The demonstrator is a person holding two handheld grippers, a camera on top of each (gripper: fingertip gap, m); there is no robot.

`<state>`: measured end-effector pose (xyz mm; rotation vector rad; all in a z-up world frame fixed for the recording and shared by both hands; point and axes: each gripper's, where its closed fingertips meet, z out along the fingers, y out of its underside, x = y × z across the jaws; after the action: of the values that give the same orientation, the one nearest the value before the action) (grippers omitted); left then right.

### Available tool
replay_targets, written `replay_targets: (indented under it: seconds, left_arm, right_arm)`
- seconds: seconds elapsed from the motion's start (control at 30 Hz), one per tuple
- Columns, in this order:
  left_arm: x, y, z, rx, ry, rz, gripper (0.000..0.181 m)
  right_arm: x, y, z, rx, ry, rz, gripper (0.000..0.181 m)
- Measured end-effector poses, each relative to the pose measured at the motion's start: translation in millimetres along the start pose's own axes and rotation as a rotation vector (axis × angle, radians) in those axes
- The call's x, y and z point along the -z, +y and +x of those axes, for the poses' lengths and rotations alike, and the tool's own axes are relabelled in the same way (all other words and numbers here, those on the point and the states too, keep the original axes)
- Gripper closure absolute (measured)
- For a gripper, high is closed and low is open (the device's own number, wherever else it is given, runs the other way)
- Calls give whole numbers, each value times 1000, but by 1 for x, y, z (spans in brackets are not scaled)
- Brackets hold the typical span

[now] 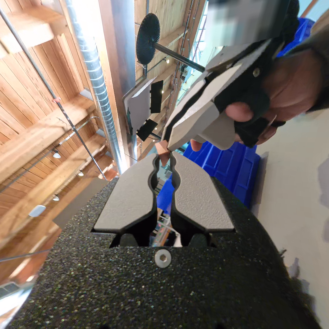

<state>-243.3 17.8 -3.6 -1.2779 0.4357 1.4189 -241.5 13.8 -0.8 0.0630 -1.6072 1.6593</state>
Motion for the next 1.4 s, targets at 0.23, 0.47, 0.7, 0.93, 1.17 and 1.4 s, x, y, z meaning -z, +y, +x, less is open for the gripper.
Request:
replay_targets:
  seconds: [0.23,0.47,0.7,0.93,1.17,1.4]
  left_arm:
    - [-1,4,3,222,79,-2,171]
    - [-2,7,6,317,131,-11,171]
    - [-3,13,10,406,180,-36,171]
    - [-4,17,15,511,229,-57,171]
    - [-1,38,-10,768,234,-86,171]
    - [-1,35,18,779,413,-165,171]
  right_arm:
    - [1,2,2,59,17,-7,165]
    - [4,5,3,100,7,-20,167]
    - [6,9,6,154,26,-42,175]
    - [9,15,6,272,32,-77,178]
    - [3,34,-8,478,11,-179,181]
    - [4,40,10,747,154,-216,155]
